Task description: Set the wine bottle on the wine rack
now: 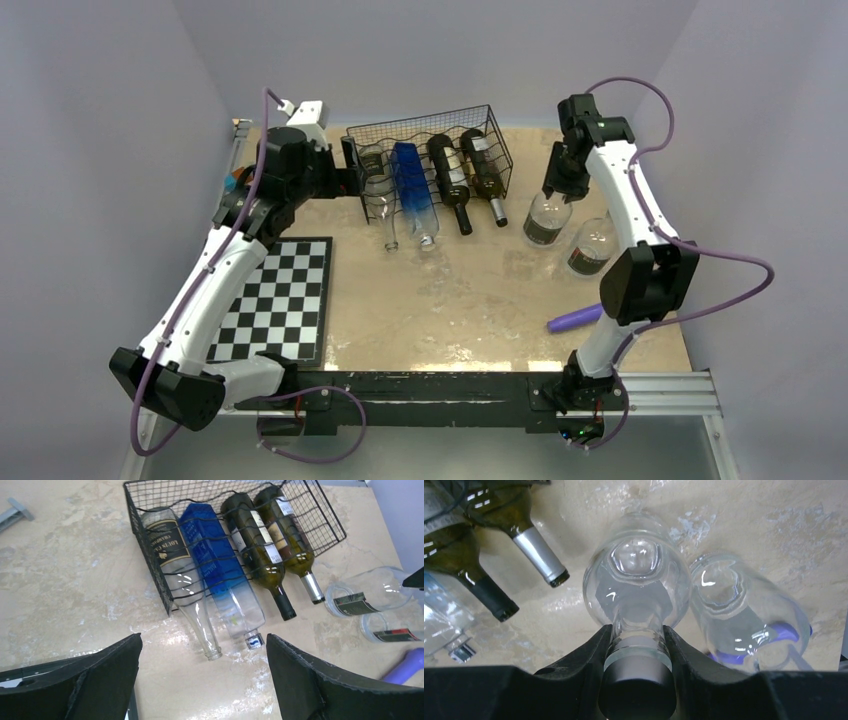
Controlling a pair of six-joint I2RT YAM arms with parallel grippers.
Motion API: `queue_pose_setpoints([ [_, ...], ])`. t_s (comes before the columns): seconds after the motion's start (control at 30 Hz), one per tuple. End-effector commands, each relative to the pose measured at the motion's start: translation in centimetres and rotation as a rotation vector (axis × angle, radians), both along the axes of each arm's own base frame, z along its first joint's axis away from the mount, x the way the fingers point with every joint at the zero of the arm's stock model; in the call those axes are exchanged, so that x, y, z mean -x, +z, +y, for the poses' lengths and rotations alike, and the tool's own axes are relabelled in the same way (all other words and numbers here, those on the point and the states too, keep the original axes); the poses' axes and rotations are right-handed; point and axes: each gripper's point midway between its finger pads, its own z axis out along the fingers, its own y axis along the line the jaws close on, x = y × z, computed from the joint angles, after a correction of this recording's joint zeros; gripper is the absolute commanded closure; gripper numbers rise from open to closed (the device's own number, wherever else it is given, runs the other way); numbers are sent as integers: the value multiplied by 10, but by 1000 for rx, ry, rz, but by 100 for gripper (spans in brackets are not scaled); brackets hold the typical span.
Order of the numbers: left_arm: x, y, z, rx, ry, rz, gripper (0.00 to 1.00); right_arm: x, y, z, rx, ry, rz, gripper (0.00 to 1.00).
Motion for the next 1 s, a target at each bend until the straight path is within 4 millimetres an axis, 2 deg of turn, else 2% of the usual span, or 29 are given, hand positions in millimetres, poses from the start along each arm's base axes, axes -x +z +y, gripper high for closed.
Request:
queue_pose_setpoints([
  [0.0,3,-4,-21,29,-139,-18,4,28,60,22,-47,85,-165,100],
  [0.23,11,-19,-41,86,-253,-32,5,67,80,49,17,191,-219,100],
  [0.6,16,-40,-50,119,-292,18,6,119,80,95,-25,345,-162,100],
  [0.7,15,-46,-51,122,-292,35,7,126,78,120,-88,436,-171,100],
  [0.83,15,-55,-53,123,-293,60,8,132,76,166,-215,576,-191,100],
  [0.97,17,-65,-52,118,-291,77,9,126,85,210,-353,685,-273,100],
])
